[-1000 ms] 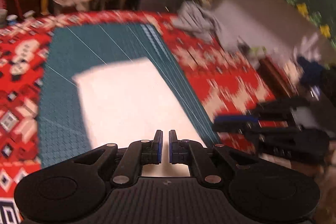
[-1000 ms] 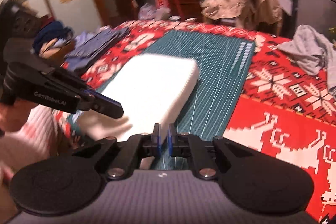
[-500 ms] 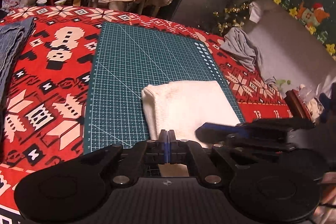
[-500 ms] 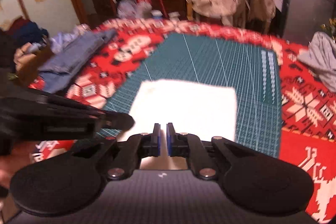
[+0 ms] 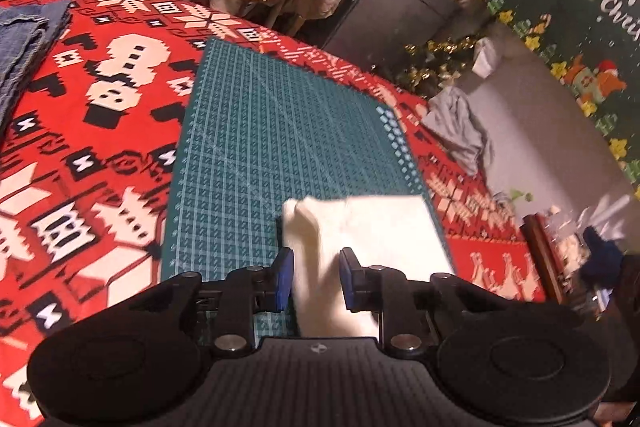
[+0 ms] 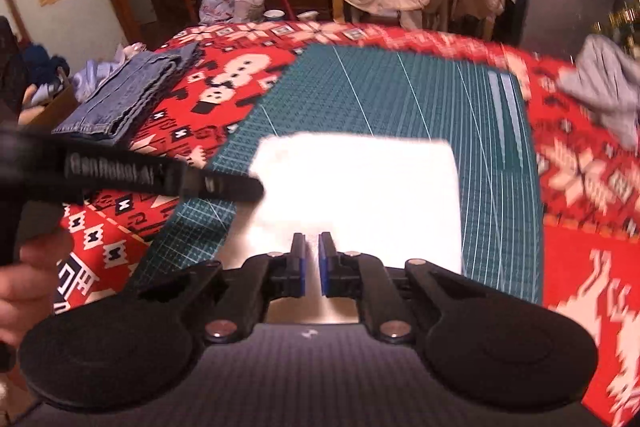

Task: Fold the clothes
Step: 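Carry the folded vest with both tools and lower it onto the mat, then open both tools and release the folded vest on the mat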

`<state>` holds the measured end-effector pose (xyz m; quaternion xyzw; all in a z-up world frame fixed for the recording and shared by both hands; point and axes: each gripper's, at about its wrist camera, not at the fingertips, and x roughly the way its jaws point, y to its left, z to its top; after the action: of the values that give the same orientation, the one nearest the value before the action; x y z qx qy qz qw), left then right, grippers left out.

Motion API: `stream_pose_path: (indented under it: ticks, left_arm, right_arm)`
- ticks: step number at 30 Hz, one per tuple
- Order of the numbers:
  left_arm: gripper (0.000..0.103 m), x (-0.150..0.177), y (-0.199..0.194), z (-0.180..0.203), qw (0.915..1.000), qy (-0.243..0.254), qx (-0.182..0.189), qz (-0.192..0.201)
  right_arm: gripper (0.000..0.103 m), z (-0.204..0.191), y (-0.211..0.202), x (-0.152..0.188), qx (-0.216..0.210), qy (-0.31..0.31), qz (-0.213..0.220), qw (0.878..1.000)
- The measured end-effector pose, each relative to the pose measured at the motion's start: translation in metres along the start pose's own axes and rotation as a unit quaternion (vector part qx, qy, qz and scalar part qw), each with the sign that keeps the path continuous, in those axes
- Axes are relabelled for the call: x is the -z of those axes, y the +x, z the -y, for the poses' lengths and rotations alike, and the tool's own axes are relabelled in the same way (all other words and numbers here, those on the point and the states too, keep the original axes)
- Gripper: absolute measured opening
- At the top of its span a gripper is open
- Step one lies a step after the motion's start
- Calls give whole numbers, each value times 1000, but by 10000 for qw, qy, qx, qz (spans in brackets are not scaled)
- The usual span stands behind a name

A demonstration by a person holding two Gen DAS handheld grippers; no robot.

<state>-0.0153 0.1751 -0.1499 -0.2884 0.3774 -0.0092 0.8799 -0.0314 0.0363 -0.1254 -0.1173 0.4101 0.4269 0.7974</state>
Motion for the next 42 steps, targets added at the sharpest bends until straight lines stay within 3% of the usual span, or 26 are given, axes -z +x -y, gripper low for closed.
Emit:
stream_pose_path:
  ticks: [3,6,8,14,20,25,28,42]
  left_arm:
    - [23,-6,5,0,10000,37,40,30]
    - [9,-9,10,-3,9999,-48,130,-11]
    - [8,-11,11,-5,9999,-96,137,23]
    - [7,-12,14,-9,9999,-118,71,23]
    - [8,-14,13,-13,9995,-220,201,-65]
    - [8,-14,15,-12,9994,-277,162,-143]
    - [15,-12,11,-12,9993,-332,109,-145]
    - [13,49,-27,-12,9940,-707,533,-644]
  right_arm:
    - [9,-1,0,-7,32,-13,-155,9999]
    - [7,-1,-2,-22,12,24,-130,9999]
    - [7,-1,3,-25,38,60,-113,9999]
    - [7,0,19,-34,110,156,-56,9998]
    - [8,-1,8,-34,24,171,-82,9998]
    - [8,-19,-4,-10,-111,-36,-138,9998]
    - [9,-30,-13,6,-132,-150,-147,9997]
    - [10,-34,-28,24,-266,-123,-36,9996]
